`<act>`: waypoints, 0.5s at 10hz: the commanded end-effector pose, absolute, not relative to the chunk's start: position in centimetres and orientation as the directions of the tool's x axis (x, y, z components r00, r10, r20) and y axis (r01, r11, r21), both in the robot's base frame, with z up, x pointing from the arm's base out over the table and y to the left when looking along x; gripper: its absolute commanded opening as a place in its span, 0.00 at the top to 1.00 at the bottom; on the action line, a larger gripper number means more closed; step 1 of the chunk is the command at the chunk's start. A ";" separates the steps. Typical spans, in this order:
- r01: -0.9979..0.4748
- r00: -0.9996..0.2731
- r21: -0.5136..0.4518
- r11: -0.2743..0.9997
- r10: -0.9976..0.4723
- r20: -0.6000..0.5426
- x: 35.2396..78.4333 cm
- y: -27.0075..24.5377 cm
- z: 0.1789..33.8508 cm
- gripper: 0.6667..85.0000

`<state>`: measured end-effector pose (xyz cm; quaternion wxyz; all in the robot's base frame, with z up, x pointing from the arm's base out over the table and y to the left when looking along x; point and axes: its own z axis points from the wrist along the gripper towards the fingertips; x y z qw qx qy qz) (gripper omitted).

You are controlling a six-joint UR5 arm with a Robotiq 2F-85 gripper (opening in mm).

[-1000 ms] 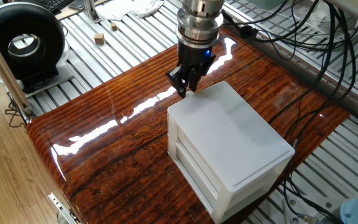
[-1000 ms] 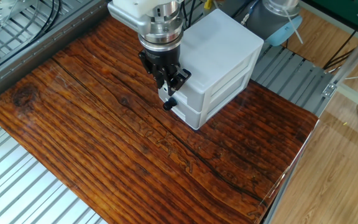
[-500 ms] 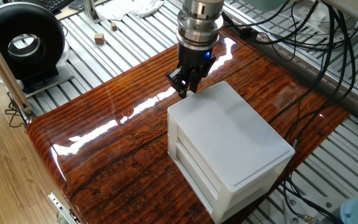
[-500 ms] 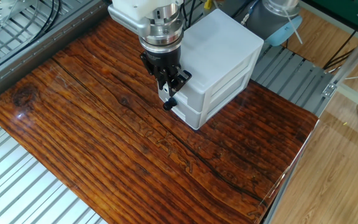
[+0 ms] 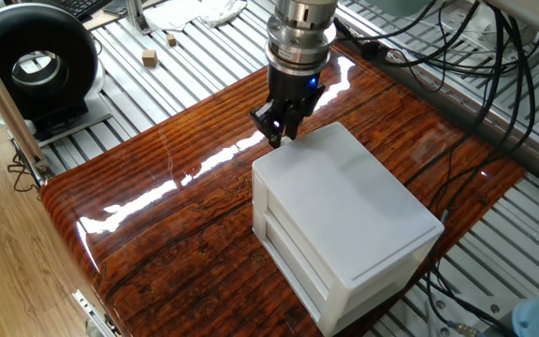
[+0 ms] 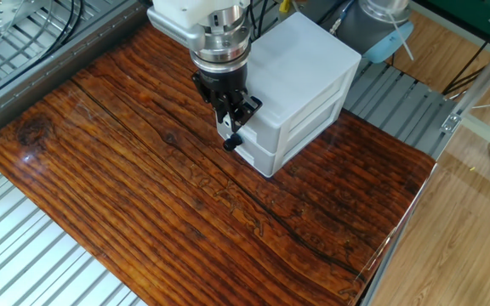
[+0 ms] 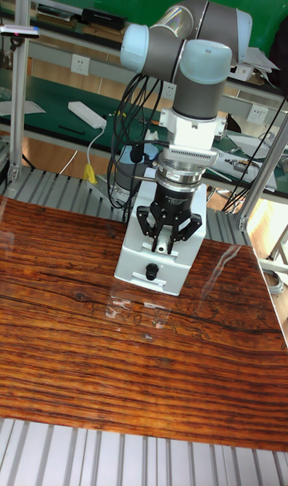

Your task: Grasp the handle and open the drawer

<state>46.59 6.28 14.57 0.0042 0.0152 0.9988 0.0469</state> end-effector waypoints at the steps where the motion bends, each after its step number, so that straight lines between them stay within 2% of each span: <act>1: 0.033 -0.999 0.109 0.994 0.034 -0.010 46.8 6.6 14.8 0.77; 5: 0.031 -0.999 0.109 0.994 0.033 -0.016 46.9 6.6 15.0 0.79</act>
